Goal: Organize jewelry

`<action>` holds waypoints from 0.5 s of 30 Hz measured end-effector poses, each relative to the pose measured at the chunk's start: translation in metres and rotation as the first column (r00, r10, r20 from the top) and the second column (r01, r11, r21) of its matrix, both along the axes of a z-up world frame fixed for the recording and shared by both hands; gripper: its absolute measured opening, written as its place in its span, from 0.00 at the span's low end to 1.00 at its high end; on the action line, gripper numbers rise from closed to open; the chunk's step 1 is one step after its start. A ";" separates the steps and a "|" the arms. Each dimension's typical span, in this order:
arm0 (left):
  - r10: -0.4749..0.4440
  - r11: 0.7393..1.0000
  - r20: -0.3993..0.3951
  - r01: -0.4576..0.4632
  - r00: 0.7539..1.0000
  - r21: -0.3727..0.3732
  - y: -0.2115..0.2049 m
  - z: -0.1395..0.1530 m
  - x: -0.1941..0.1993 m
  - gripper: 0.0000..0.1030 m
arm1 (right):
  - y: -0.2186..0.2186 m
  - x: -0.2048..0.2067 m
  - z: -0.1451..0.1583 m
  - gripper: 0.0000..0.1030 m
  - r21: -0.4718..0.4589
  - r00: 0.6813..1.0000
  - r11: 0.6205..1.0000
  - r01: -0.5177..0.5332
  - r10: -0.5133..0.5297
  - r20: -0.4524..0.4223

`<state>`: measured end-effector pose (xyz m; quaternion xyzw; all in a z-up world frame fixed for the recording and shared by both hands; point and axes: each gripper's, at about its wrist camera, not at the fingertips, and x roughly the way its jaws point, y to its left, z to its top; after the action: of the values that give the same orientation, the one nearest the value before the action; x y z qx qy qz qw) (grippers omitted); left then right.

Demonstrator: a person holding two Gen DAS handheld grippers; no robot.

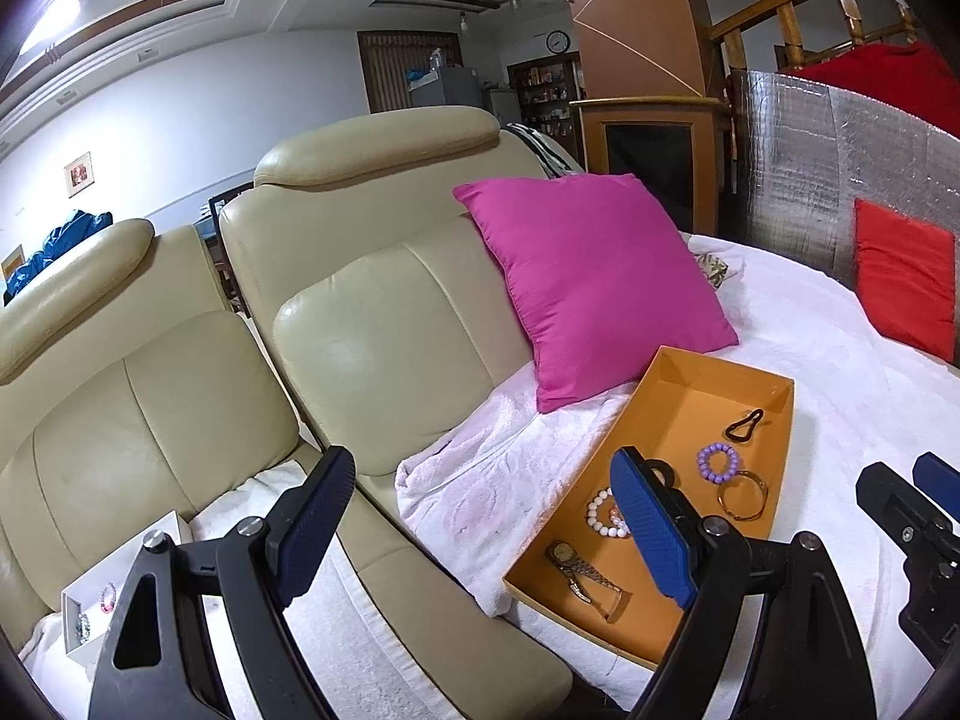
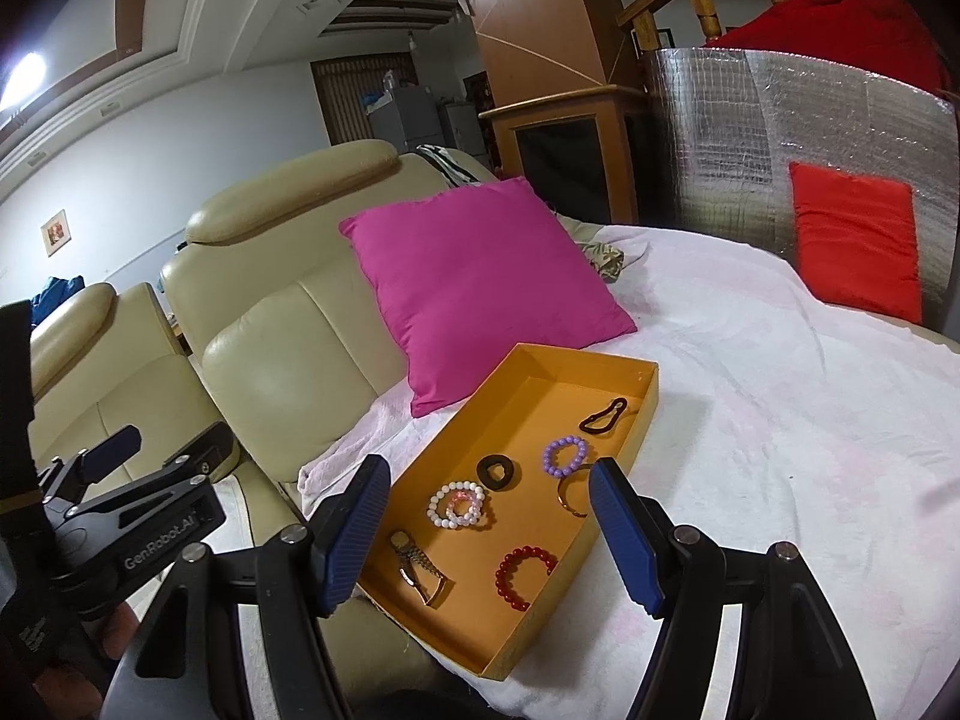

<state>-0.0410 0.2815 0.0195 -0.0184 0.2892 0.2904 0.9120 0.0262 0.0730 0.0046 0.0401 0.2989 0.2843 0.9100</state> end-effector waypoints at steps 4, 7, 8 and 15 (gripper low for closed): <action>0.021 1.000 -0.010 -0.021 1.000 0.008 -0.002 -0.001 0.004 0.85 | 0.000 0.007 -0.005 0.70 0.007 1.000 1.000 -0.013 0.013 -0.005; 0.030 0.999 -0.011 -0.029 1.000 0.014 -0.006 0.000 0.005 0.85 | -0.001 0.012 -0.007 0.70 0.012 1.000 1.000 -0.019 0.019 -0.013; 0.033 0.999 -0.010 -0.032 0.999 0.016 -0.007 0.000 0.005 0.85 | -0.001 0.013 -0.007 0.70 0.012 1.000 1.000 -0.020 0.020 -0.014; 0.022 1.000 -0.015 -0.022 1.000 0.015 -0.010 0.001 0.007 0.85 | -0.009 0.014 -0.005 0.70 0.020 1.000 1.000 -0.011 0.011 -0.008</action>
<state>-0.0342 0.2714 0.0206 -0.0127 0.2938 0.3028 0.9066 0.0403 0.0641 -0.0003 0.0488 0.2997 0.2924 0.9068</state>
